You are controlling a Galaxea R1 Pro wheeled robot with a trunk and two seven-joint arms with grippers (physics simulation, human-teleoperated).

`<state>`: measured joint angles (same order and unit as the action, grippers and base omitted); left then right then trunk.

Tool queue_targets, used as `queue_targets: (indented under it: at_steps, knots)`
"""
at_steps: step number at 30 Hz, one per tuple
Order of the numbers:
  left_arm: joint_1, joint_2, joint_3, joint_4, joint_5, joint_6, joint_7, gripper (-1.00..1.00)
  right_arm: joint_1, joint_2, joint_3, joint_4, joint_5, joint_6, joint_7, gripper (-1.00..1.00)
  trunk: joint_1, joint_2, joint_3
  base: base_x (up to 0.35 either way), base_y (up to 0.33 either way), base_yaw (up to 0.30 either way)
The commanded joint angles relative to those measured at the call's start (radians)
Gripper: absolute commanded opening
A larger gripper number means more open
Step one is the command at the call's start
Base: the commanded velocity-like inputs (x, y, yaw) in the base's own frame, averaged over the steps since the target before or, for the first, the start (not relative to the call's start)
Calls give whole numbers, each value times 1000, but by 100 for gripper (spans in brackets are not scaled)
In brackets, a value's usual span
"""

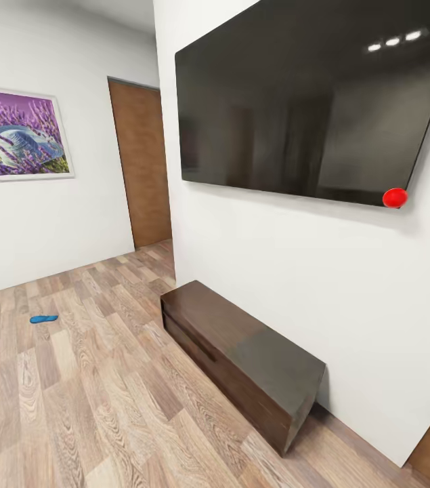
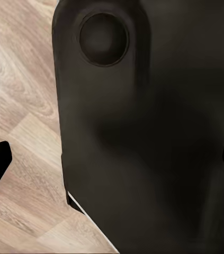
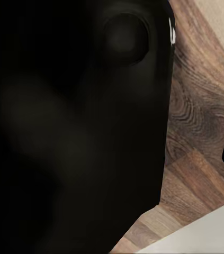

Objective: In the bedroom, move the book from the bed onto either nightstand, and place the two sandals side by side next to the bed.

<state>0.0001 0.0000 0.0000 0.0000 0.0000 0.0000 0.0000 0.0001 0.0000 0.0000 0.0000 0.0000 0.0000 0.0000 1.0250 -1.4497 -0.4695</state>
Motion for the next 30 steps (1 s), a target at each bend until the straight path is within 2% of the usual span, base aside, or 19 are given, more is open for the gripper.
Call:
queue_targets:
  at_steps: [1,3,14,23,30]
  knots:
    - [-2,-6,-2,-6,5,6,-2,100,-5,2,-2,1,0,2,6,100,0,0,0,0,0,0]
    - [-2,-15,-2,-15,5,6,-2,100,-5,2,-2,1,0,2,11,100,0,0,0,0,0,0]
    - [-2,-14,-1,-33,7,0,-2,100,-5,2,-2,2,9,2,11,100,0,0,0,0,0,0]
    - [-2,-5,1,-84,6,-50,-1,100,-5,-7,-7,-25,4,1,8,100,0,0,0,0,0,0]
    - [-2,-8,1,-124,2,-89,4,100,-7,-14,-11,-65,2,3,0,100,0,0,0,0,0,0]
